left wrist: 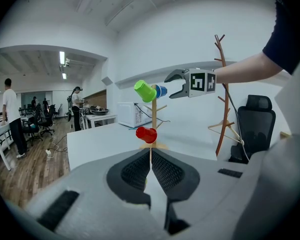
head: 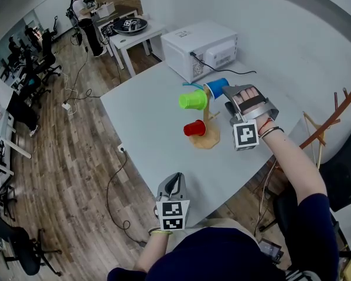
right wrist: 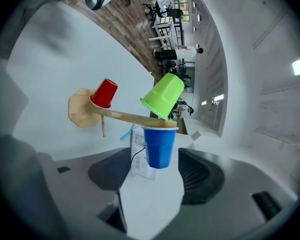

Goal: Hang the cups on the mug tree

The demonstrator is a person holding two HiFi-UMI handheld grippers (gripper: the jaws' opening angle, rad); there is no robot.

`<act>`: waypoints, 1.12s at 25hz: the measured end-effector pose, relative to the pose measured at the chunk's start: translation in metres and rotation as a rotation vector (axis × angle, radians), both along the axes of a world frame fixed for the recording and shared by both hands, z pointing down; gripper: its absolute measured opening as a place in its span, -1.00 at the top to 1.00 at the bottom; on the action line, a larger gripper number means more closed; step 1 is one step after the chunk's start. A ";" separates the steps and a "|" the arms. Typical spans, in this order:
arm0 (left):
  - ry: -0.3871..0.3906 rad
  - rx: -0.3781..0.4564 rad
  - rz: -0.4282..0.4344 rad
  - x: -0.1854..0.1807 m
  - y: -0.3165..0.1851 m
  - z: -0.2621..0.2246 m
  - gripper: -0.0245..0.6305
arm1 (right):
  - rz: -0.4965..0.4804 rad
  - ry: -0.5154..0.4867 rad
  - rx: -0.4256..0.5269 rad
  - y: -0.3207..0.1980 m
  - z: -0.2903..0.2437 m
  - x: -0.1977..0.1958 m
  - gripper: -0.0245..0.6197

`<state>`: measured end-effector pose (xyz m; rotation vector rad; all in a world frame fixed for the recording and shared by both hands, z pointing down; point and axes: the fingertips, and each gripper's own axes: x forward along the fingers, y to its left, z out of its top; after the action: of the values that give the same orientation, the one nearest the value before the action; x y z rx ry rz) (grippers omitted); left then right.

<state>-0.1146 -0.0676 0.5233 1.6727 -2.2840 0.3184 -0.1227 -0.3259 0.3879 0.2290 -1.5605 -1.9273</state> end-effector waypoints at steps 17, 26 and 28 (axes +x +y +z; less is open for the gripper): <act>-0.010 0.028 0.004 -0.008 -0.003 -0.010 0.85 | 0.081 -0.248 -0.325 0.043 0.001 0.009 0.79; -0.009 0.031 0.034 -0.014 0.003 -0.016 0.85 | 0.145 -0.363 -0.550 0.082 0.013 0.016 0.81; -0.008 0.029 0.043 -0.014 0.004 -0.017 0.85 | 0.174 -0.381 -0.609 0.089 0.020 0.020 0.81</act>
<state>-0.1287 -0.0637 0.5063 1.7396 -2.2713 0.3031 -0.1031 -0.2364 0.4080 0.4646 -2.2141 -1.2453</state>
